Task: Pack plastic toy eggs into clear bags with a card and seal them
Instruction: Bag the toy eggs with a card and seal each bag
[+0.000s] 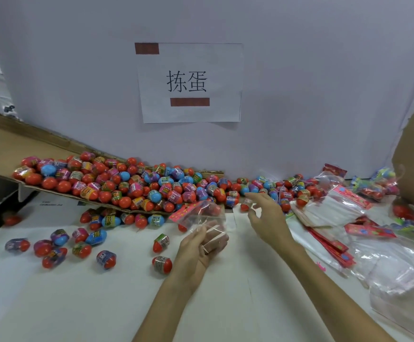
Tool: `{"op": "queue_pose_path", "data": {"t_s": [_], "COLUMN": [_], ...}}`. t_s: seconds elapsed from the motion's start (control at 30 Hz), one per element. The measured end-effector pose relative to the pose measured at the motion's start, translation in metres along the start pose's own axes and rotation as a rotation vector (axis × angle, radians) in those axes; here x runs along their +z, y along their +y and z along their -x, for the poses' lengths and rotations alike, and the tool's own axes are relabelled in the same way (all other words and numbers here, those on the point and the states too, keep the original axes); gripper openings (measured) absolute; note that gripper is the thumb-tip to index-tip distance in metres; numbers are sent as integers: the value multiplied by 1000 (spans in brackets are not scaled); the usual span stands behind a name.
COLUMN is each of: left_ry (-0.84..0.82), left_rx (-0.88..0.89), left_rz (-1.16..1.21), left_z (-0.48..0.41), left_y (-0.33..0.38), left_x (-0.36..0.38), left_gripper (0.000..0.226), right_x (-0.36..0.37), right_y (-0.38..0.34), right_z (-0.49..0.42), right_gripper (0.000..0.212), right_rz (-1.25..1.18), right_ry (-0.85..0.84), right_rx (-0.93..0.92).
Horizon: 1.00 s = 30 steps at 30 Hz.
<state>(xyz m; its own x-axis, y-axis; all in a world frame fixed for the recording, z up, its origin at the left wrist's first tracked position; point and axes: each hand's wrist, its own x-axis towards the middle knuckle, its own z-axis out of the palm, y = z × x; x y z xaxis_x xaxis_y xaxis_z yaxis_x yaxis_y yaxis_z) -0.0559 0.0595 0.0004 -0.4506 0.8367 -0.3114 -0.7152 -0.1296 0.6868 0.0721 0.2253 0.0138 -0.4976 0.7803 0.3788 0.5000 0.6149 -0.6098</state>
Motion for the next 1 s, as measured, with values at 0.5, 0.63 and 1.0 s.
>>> {"op": "queue_pose_path", "data": {"t_s": [0.5,0.63,1.0], "left_ry": [-57,-94,-172], "left_rx": [53,56,54], "left_rz": [53,14,-59], "left_z": [-3,-2,7], "left_y": [-7,-8,-6], "left_x": [-11,-10,-12], "left_gripper": [30,28,33], "right_x": [-2,-4,30], "right_y": [-26,-53,-49], "right_z": [17,67,98], "right_gripper": [14,21,28], "right_rz": [-522,-735,-605], "right_ry": [171,187,57], "right_rx": [165,77,30]}}
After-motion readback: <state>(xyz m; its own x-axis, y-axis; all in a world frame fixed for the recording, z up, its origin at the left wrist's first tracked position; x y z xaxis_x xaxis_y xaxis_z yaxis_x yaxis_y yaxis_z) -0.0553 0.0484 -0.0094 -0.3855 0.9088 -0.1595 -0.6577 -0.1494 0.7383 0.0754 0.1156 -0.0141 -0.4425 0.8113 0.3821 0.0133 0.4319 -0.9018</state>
